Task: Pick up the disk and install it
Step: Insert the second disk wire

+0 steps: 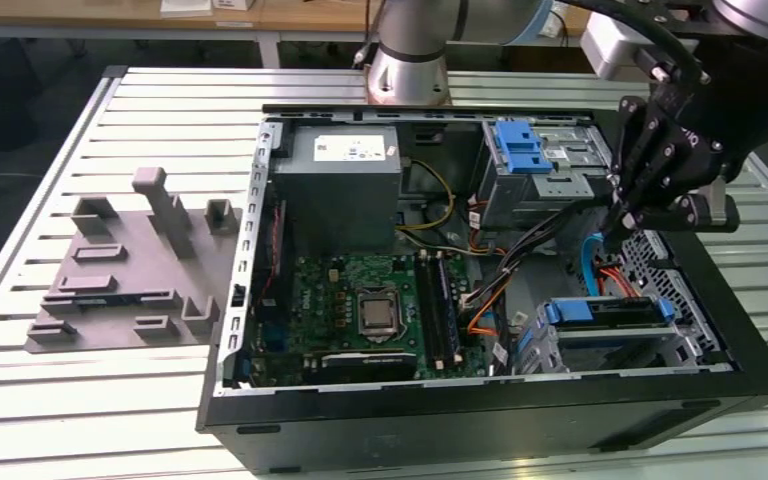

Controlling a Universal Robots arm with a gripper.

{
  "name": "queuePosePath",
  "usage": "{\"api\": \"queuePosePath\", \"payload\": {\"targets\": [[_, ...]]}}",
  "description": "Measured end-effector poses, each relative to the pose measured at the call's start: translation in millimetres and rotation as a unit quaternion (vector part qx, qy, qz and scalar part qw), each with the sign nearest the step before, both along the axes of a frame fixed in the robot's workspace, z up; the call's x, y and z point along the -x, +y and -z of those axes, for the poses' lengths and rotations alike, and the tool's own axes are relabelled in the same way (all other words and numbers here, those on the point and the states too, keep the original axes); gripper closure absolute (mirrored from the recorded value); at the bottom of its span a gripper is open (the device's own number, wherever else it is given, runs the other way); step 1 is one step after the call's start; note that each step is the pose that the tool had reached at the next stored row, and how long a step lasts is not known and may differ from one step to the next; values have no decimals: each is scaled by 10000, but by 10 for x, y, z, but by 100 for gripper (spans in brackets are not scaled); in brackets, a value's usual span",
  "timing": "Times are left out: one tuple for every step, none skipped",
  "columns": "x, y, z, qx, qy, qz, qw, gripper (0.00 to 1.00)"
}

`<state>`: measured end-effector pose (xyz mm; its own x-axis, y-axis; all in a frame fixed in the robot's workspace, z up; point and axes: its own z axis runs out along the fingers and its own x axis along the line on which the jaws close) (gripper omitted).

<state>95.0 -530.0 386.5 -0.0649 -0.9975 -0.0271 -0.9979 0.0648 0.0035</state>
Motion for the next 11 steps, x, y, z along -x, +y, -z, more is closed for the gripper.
{"api": "queuePosePath", "payload": {"targets": [[0, 16, 0, 9, 0, 0, 10000, 89], [0, 34, 1, 18, 0, 0, 10000, 89], [0, 50, 5, 23, 0, 0, 10000, 83], [0, 65, 9, 31, 0, 0, 10000, 83], [0, 74, 13, 53, 0, 0, 10000, 83], [0, 81, 19, 87, 0, 0, 10000, 83], [0, 86, 25, 121, 0, 0, 9999, 83], [0, 90, 31, 154, 0, 0, 9999, 82], [0, 94, 37, 188, 0, 0, 9998, 82], [0, 97, 44, 221, 0, 0, 9998, 76], [0, 100, 53, 250, 0, 0, 9997, 76]]}}
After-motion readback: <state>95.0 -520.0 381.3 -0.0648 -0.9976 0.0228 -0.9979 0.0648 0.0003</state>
